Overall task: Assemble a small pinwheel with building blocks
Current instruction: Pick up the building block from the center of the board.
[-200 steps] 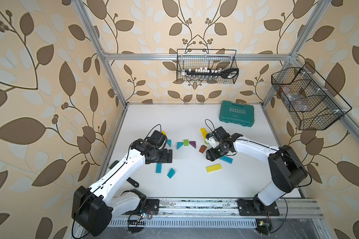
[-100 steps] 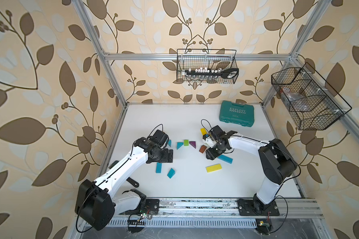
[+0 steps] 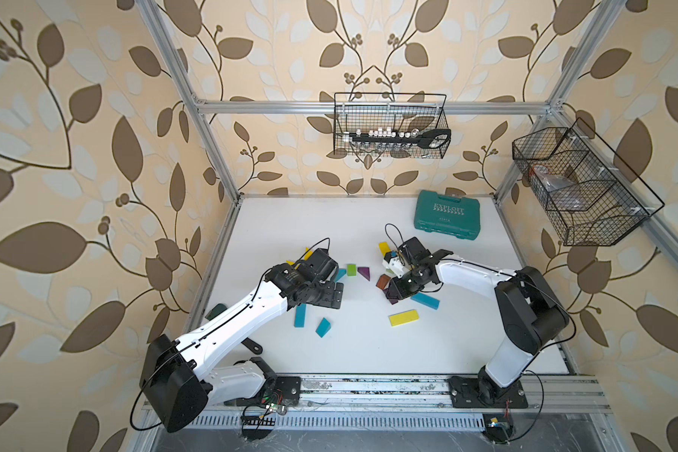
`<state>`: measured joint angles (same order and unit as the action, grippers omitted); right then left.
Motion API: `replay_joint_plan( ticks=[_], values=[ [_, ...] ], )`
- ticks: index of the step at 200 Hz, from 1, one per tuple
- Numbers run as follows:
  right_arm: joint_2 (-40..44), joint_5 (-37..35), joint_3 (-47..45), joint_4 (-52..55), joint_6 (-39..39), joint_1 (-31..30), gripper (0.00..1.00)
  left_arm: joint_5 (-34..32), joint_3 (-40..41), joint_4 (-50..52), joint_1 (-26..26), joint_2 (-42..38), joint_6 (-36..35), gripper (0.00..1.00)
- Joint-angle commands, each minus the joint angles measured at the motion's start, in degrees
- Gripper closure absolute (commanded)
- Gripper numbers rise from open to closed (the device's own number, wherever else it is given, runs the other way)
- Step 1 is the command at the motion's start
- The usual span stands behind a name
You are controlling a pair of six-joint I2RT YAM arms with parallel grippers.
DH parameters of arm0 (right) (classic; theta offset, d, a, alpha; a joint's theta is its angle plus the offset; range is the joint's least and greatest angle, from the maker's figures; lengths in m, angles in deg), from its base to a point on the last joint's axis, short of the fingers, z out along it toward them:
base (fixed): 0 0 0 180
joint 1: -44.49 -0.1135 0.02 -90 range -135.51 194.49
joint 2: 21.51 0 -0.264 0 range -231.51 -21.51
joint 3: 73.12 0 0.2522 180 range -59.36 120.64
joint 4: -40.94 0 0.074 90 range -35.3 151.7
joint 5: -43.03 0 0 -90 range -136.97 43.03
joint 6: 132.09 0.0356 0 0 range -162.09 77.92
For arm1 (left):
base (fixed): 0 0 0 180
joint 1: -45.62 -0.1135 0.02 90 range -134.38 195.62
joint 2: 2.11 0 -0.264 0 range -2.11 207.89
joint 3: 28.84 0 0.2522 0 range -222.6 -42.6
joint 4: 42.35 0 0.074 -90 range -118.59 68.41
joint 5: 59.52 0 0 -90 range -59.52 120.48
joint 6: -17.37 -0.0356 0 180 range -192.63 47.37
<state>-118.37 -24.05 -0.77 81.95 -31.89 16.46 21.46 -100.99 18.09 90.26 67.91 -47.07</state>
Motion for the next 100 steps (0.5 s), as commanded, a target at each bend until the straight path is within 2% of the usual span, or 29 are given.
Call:
replay_joint_plan(
  ticks=[1, 12, 39, 50, 85, 100],
  values=[
    [5.0, 14.9, -3.8, -10.6, 11.7, 2.2, 1.0, 3.8, -3.1, -8.4, 2.4, 2.7, -13.1, 0.01],
    [6.6, 19.2, -5.8, -14.6, 15.5, 3.3, 1.0, 5.0, -3.6, -11.3, 2.7, 3.9, -17.8, 0.01],
    [9.2, 28.7, -10.6, -24.2, 24.0, 6.2, 1.0, 15.3, -4.6, -18.8, 2.7, 6.0, -30.0, 0.01],
    [10.1, 31.4, -12.3, -27.9, 27.3, 7.0, 1.0, 17.7, -7.4, -19.6, 2.7, 8.7, -32.7, 0.01],
    [12.4, 34.9, -14.7, -33.6, 32.0, 7.9, 1.0, 25.5, -21.8, -12.4, 2.7, 22.8, -39.6, 0.01],
    [12.8, 36.1, -15.3, -35.5, 33.5, 8.8, 1.0, 27.6, -24.6, -11.3, 2.7, 26.1, -41.3, 0.01]
  ],
)
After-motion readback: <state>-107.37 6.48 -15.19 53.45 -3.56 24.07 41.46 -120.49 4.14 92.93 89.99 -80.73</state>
